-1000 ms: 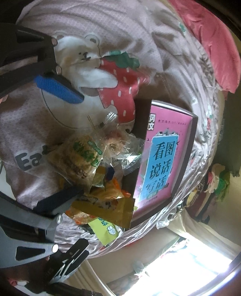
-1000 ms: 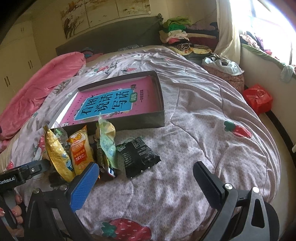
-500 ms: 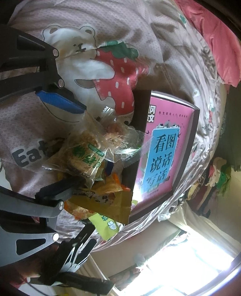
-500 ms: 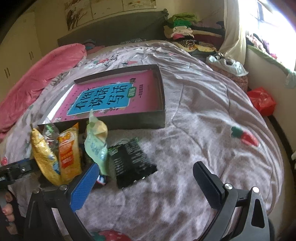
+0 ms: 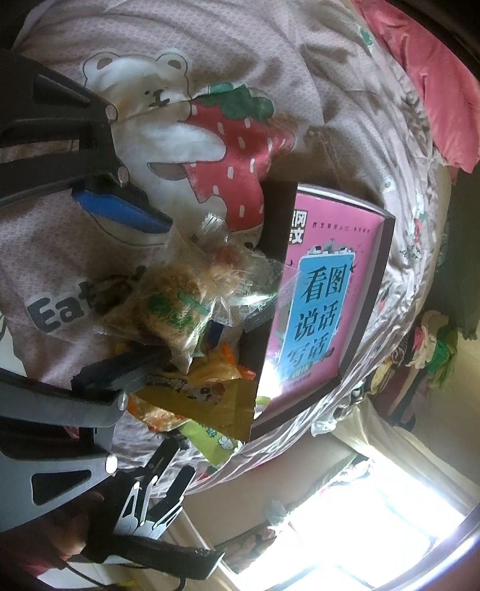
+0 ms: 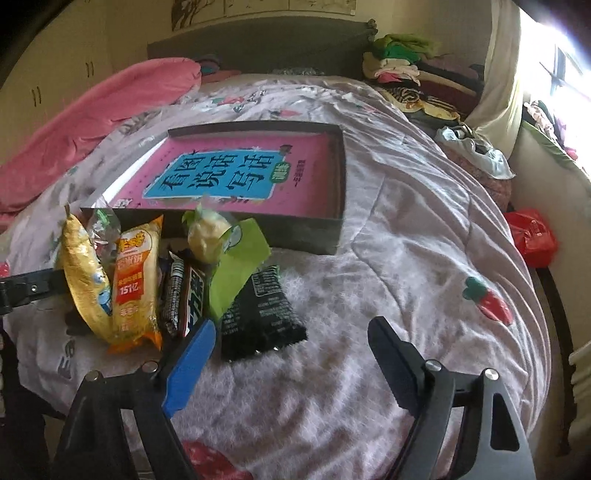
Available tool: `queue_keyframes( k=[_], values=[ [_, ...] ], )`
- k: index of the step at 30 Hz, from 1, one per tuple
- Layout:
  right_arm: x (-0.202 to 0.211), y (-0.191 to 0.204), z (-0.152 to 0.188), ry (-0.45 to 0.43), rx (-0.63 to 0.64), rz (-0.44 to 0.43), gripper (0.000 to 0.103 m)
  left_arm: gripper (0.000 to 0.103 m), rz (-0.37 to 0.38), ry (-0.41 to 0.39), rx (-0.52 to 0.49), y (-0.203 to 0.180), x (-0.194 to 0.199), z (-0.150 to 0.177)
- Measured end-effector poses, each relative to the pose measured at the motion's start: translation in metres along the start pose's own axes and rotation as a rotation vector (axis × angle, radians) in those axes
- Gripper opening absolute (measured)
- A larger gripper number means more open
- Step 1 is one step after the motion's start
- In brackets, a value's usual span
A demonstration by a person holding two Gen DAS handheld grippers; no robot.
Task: Organize snacks
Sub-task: 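Close right gripper on black snack bag while left gripper approaches clear cookie bag, then lift black bag toward tray with right gripper while left gripper grasps and lifts cookie bag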
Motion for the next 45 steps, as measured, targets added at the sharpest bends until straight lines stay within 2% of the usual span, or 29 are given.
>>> queue_keyframes(
  k=[5,8,11,13,15,20,24,29,39,45],
  values=[
    [-0.017,0.001,0.003,0.062,0.017,-0.009,0.085,0.045,0.005,0.003,-0.014,-0.004,-0.001,0.001],
    [-0.024,0.008,0.002,0.059,0.062,0.012,0.082,0.045,0.007,0.004,-0.013,-0.004,-0.002,0.0],
    [-0.03,0.013,-0.002,0.05,0.095,0.016,0.071,0.046,0.007,0.005,-0.022,-0.004,-0.003,0.0],
    [-0.035,0.014,-0.003,0.056,0.118,0.023,0.054,0.049,0.011,0.01,-0.019,-0.003,-0.005,0.0],
    [-0.038,0.015,-0.005,0.049,0.118,0.008,0.05,0.05,0.022,0.014,-0.011,-0.003,-0.008,-0.001],
    [-0.033,0.003,-0.007,0.038,0.024,-0.037,0.048,0.054,0.065,0.033,0.028,-0.005,-0.016,-0.005],
    [-0.022,-0.014,-0.007,0.011,-0.081,-0.054,0.048,0.053,0.066,0.02,0.02,-0.008,-0.018,-0.01],
    [-0.011,-0.032,-0.009,-0.021,-0.166,-0.061,0.048,0.042,0.09,0.01,0.015,-0.013,-0.018,-0.015],
    [0.013,-0.039,-0.019,-0.114,-0.218,-0.076,0.048,0.039,0.135,-0.055,0.022,-0.012,0.007,-0.02],
    [0.027,-0.034,-0.034,-0.166,-0.219,-0.089,0.048,0.039,0.103,-0.122,0.001,-0.011,0.03,-0.032]
  ],
)
Point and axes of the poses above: each gripper's, at about its wrist camera, not at the fingertips, and x roughly against the way its jaws point, y to its left, z to its underside, the point moved 7 cm from there along -x, roughly the way its jaws point, and after that the axes turned 4 degrees about -z, right-handed, at the moved point
